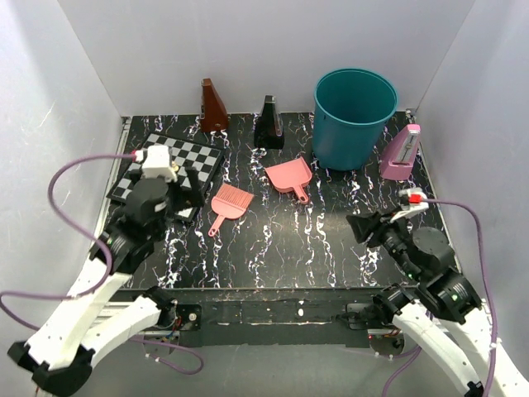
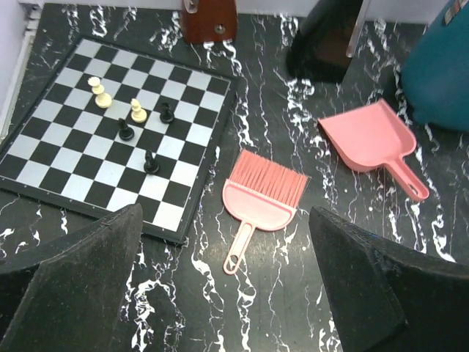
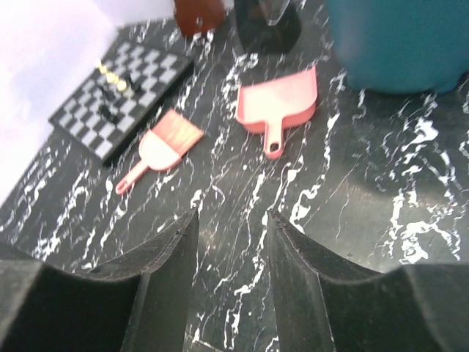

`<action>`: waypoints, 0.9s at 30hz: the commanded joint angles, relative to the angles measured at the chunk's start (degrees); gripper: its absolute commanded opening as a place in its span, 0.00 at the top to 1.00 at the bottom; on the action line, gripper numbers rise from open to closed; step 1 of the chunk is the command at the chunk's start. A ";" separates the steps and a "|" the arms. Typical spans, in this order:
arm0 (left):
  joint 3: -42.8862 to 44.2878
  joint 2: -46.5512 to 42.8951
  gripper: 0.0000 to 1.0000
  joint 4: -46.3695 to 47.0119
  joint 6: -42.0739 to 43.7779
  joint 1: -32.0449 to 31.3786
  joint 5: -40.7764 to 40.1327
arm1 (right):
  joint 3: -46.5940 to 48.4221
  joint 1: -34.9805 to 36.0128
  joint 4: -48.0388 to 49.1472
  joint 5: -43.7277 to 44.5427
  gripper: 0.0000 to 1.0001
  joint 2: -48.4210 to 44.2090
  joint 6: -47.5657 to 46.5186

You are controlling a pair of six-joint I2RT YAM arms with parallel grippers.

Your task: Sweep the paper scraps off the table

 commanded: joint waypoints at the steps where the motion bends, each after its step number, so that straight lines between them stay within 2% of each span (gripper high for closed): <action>1: -8.56 -8.63 0.02 5.27 -1.16 0.07 -3.62 | 2.70 0.02 -1.29 9.31 0.50 -4.93 0.22; 4: -14.37 -12.34 0.02 7.03 -1.87 0.07 -0.81 | 1.64 0.02 -2.17 15.11 0.44 -9.24 1.10; 7: -14.74 -12.96 0.02 6.78 -2.04 0.07 0.87 | 0.06 0.11 -3.05 19.60 0.36 -14.07 2.33; 10: -14.65 -13.05 0.02 7.04 -2.04 0.07 2.19 | -1.61 0.02 -2.79 21.98 0.33 -17.60 2.33; 15: -14.65 -12.96 0.02 7.04 -1.87 0.07 2.98 | -2.05 0.11 -3.58 22.87 0.32 -22.70 2.07; 27: -15.09 -13.31 0.02 7.57 -1.96 0.16 2.36 | -1.17 0.20 -4.99 22.52 0.32 -20.50 2.42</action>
